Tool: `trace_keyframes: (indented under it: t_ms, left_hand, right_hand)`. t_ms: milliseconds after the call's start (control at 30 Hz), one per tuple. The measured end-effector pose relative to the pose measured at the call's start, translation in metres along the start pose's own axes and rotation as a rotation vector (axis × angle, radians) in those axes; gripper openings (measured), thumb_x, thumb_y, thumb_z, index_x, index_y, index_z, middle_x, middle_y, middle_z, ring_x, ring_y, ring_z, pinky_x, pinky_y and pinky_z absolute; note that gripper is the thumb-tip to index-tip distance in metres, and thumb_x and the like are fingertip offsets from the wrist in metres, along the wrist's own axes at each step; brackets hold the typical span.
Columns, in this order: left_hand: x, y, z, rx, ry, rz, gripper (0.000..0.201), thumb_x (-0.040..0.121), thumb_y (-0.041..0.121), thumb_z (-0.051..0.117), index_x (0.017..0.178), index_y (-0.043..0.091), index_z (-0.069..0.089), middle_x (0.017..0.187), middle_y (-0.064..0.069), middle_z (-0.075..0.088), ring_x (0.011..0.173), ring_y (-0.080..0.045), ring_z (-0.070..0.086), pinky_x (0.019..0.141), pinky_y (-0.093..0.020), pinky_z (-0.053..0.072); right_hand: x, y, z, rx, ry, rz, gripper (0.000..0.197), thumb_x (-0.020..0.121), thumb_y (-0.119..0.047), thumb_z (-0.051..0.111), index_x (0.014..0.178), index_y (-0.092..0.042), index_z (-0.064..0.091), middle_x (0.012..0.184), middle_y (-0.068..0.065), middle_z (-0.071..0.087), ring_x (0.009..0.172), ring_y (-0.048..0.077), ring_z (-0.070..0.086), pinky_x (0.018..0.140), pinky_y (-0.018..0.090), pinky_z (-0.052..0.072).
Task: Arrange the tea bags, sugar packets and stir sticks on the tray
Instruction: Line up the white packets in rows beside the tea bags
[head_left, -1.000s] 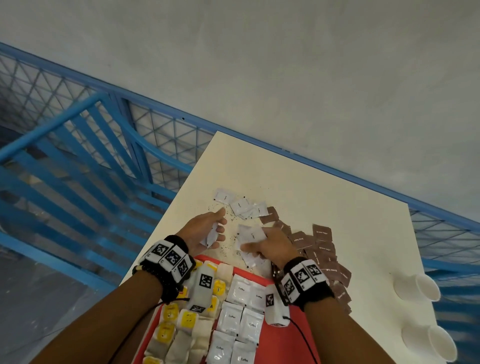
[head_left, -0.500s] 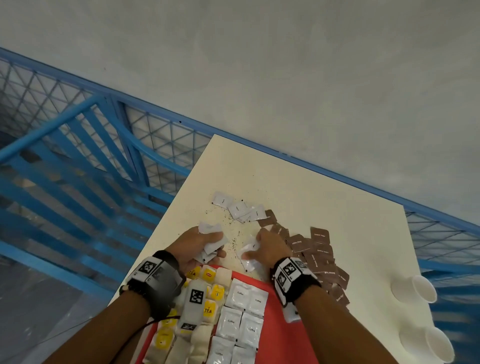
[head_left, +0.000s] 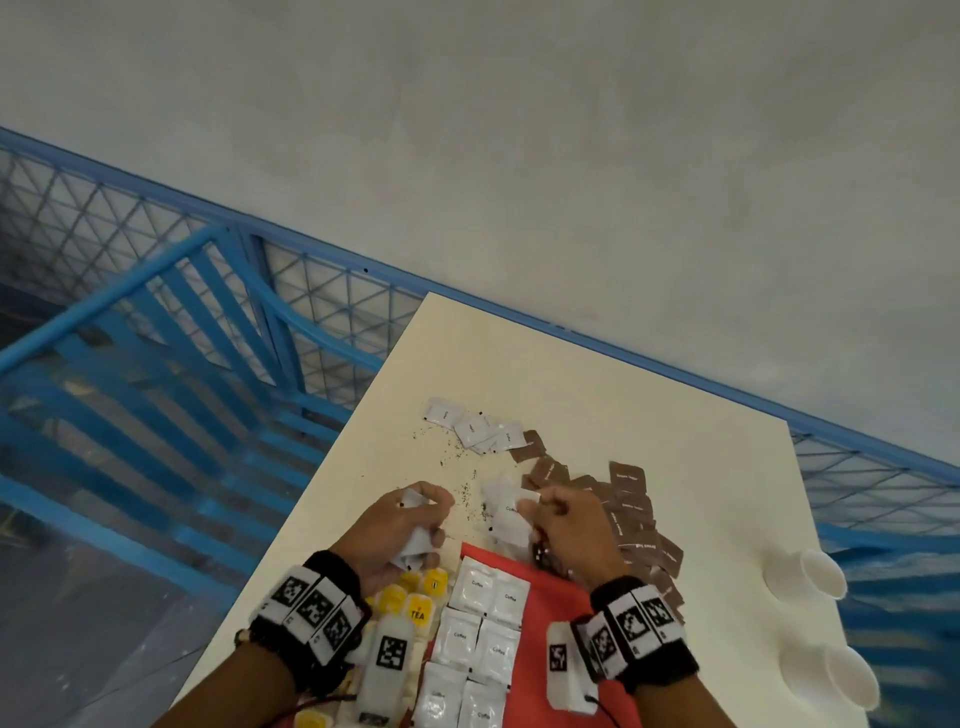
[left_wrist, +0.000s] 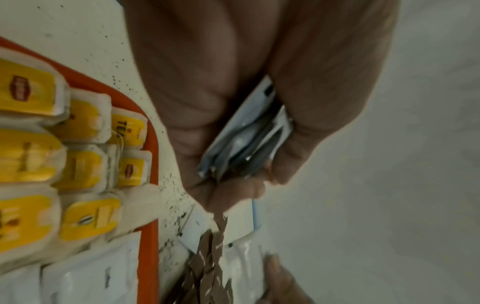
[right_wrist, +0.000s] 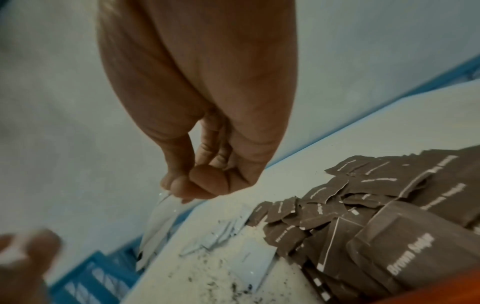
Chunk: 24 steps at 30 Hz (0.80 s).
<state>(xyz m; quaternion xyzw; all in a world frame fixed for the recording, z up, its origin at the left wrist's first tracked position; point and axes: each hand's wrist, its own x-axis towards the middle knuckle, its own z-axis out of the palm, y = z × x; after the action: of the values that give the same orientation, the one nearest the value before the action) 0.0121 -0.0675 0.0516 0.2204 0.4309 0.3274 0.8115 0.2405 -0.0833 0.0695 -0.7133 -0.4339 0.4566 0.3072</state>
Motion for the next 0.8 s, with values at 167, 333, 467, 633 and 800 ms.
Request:
trace_keyframes:
  t_ms: [167, 333, 467, 633, 800]
  left_hand:
    - [-0.027, -0.017, 0.040, 0.529, -0.042, 0.057, 0.025, 0.089, 0.030, 0.074, 0.093, 0.007, 0.065, 0.055, 0.008, 0.049, 0.050, -0.012, 0.036, 0.045, -0.023, 0.033]
    - [-0.056, -0.038, 0.054, 0.748, -0.104, 0.181, 0.030, 0.087, 0.034, 0.075, 0.066, 0.018, 0.062, 0.064, 0.011, 0.053, 0.063, -0.019, 0.042, 0.052, -0.028, 0.039]
    - [-0.079, -0.050, 0.054, 0.953, -0.141, 0.255, 0.030, 0.088, 0.033, 0.074, 0.062, 0.022, 0.065, 0.067, 0.007, 0.060, 0.066, -0.007, 0.051, 0.066, -0.028, 0.042]
    - [-0.101, -0.074, 0.066, 1.133, -0.150, 0.285, 0.031, 0.086, 0.032, 0.076, 0.057, 0.034, 0.066, 0.064, 0.015, 0.064, 0.065, 0.000, 0.056, 0.069, -0.019, 0.042]
    - [-0.119, -0.096, 0.072, 1.136, -0.113, 0.353, 0.043, 0.090, 0.028, 0.072, 0.051, 0.039, 0.057, 0.057, 0.020, 0.057, 0.060, 0.001, 0.053, 0.065, -0.012, 0.039]
  right_hand:
    - [-0.062, -0.006, -0.016, 0.130, -0.043, -0.041, 0.028, 0.088, -0.020, 0.074, 0.076, 0.004, 0.064, 0.058, 0.005, 0.061, 0.052, 0.011, 0.052, 0.058, 0.024, 0.044]
    - [-0.109, 0.010, -0.024, 0.170, -0.048, -0.111, 0.025, 0.088, -0.024, 0.073, 0.077, -0.002, 0.070, 0.061, 0.005, 0.066, 0.055, 0.011, 0.056, 0.060, 0.025, 0.046]
    - [-0.138, 0.023, -0.028, 0.170, 0.051, -0.148, 0.036, 0.096, -0.037, 0.061, 0.071, -0.012, 0.069, 0.065, -0.003, 0.066, 0.058, 0.004, 0.056, 0.060, 0.017, 0.043]
    - [-0.159, 0.032, -0.023, 0.057, -0.142, -0.242, 0.014, 0.089, -0.027, 0.073, 0.088, -0.014, 0.077, 0.075, -0.009, 0.071, 0.066, -0.006, 0.059, 0.064, 0.013, 0.044]
    - [-0.165, 0.050, -0.024, 0.181, -0.084, -0.217, 0.033, 0.091, -0.033, 0.069, 0.083, -0.001, 0.074, 0.070, 0.004, 0.068, 0.063, 0.004, 0.054, 0.062, 0.020, 0.042]
